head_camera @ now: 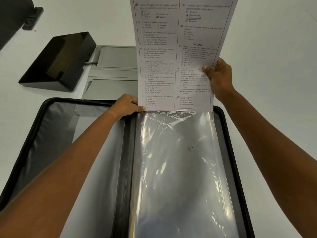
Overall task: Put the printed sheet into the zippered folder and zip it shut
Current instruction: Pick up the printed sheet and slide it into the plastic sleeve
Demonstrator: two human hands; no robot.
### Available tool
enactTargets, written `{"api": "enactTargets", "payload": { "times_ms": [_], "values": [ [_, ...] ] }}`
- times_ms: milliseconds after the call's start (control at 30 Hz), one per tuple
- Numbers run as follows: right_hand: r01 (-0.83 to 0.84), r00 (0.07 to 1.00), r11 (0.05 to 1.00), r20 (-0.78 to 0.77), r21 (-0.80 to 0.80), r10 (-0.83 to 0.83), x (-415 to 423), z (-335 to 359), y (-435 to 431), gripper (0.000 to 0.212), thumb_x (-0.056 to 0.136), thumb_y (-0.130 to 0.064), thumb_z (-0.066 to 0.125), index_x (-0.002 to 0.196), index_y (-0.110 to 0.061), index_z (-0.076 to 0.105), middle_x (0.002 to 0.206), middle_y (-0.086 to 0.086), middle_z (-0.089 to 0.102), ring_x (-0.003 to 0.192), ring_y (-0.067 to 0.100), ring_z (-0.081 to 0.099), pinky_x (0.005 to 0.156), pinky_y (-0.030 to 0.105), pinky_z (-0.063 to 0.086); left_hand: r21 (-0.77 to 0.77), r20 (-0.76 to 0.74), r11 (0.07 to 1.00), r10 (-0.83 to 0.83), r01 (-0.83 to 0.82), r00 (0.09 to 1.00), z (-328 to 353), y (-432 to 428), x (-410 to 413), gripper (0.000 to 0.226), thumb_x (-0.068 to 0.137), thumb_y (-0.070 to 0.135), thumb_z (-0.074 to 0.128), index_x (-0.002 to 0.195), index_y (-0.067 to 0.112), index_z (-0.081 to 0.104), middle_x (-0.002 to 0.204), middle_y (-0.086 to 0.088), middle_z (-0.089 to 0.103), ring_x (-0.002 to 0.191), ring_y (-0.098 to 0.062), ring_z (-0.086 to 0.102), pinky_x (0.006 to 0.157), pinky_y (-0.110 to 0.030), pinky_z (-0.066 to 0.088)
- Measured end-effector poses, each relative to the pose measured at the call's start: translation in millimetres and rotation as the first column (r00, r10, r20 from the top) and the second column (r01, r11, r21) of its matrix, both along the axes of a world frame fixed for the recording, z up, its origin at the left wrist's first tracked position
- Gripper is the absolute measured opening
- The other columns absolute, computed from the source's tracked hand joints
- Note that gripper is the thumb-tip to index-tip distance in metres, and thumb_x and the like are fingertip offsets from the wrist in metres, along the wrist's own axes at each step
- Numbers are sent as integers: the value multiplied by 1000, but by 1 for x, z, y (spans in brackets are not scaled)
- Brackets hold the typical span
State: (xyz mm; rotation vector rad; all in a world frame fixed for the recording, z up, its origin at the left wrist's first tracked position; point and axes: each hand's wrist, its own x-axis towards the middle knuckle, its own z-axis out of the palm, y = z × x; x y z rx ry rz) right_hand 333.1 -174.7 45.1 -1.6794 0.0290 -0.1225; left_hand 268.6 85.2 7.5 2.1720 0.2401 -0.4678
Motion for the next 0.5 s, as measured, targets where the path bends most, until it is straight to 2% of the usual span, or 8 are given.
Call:
{"api": "enactTargets", "payload": {
  "times_ms": [67, 167, 267, 333, 400, 500],
  "values": [
    [13, 1000, 1000, -19, -7, -14, 1, -3, 0, 18, 86, 3, 51, 98, -9, 55, 106, 7, 59, 78, 4, 62, 66, 13, 55, -28, 12, 1000, -11, 11, 1000, 2, 1, -1, 32, 82, 5, 65, 113, -1, 61, 122, -14, 63, 105, -20, 60, 89, -21, 41],
    [34, 999, 997, -20, -62, -36, 2, -7, -1, 24, 86, 2, 50, 109, -3, 54, 105, 5, 59, 79, 7, 61, 64, 12, 54, -74, 48, 997, 1, 3, 999, 1, 2, -4, 29, 83, 1, 63, 112, -2, 60, 116, -18, 66, 95, -17, 59, 91, -24, 43],
    [46, 999, 993, -21, -105, -49, 3, -9, -1, 27, 87, 0, 50, 113, -3, 52, 107, 3, 59, 87, 16, 61, 67, 14, 55, 44, 129, 999, -24, 19, 991, -2, 1, -5, 18, 86, 6, 60, 102, -1, 65, 106, -18, 70, 90, -19, 60, 90, -32, 47],
    [48, 999, 993, -8, -112, -50, 3, -10, 0, 26, 86, 0, 50, 112, -5, 53, 107, 3, 59, 88, 16, 61, 69, 15, 55, 160, 189, 986, -64, 34, 980, -4, -1, -6, 12, 87, 10, 59, 92, 3, 67, 91, -12, 72, 71, -15, 59, 73, -31, 49],
    [48, 999, 993, 8, -110, -47, 2, -9, -1, 24, 86, 1, 50, 107, -9, 54, 107, 4, 59, 88, 17, 61, 71, 17, 55, 207, 225, 978, -76, 29, 971, -7, -3, -7, 11, 88, 14, 59, 85, 5, 67, 78, -4, 68, 53, -6, 49, 55, -22, 41],
    [48, 999, 990, 15, -129, -47, 2, -10, -2, 22, 85, 1, 51, 101, -14, 53, 107, 3, 59, 91, 19, 61, 77, 22, 55, 246, 249, 969, -76, 13, 965, -9, -5, -7, 13, 88, 16, 59, 78, 10, 64, 69, 1, 64, 48, -2, 43, 50, -19, 33]
  ]
}}
